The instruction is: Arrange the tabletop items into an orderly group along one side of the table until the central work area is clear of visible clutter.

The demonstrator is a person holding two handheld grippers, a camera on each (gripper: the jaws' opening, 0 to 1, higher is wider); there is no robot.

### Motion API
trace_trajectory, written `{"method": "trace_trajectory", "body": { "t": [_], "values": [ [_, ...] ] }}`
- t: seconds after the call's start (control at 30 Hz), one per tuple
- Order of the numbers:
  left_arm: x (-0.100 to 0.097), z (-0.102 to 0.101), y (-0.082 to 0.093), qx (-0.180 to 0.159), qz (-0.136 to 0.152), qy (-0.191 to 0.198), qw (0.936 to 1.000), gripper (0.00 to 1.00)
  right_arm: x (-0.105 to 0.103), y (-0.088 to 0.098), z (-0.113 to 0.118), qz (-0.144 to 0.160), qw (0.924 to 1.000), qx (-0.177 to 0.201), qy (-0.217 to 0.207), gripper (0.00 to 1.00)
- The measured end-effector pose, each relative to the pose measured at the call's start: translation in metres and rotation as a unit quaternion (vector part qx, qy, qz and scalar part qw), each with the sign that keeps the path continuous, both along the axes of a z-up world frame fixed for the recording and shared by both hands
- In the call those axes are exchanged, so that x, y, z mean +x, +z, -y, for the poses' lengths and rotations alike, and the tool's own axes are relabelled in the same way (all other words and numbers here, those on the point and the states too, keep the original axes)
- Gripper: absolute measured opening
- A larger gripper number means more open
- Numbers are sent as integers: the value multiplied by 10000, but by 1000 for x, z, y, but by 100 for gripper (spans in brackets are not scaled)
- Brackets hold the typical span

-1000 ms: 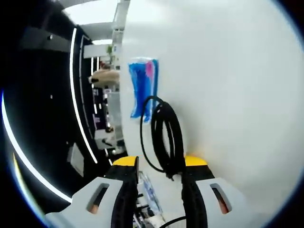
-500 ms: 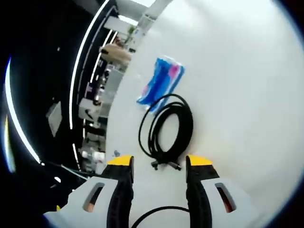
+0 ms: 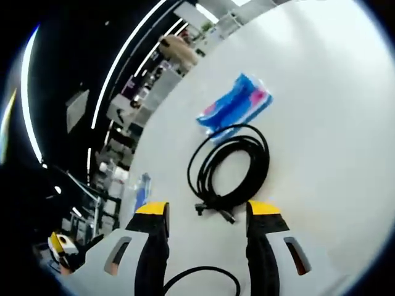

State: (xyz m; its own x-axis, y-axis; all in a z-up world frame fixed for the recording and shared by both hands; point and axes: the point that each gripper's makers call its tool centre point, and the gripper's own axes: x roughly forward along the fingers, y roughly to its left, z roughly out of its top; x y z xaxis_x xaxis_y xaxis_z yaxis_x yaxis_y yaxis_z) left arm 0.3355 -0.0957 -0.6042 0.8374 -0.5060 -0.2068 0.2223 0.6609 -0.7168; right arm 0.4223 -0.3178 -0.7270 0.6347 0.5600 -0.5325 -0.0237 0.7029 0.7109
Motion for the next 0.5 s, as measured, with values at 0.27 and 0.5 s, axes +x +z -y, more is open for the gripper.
{"method": "trace_trajectory", "body": {
  "t": [0.27,0.5],
  "values": [
    [1,-2,0,12,-8,7,10000,90,-4,2,-1,19,9999,107,11,48],
    [1,-4,-3,113,-24,-9,9999,89,-16,3,-6,297,9979,-293,491,39]
  ]
}}
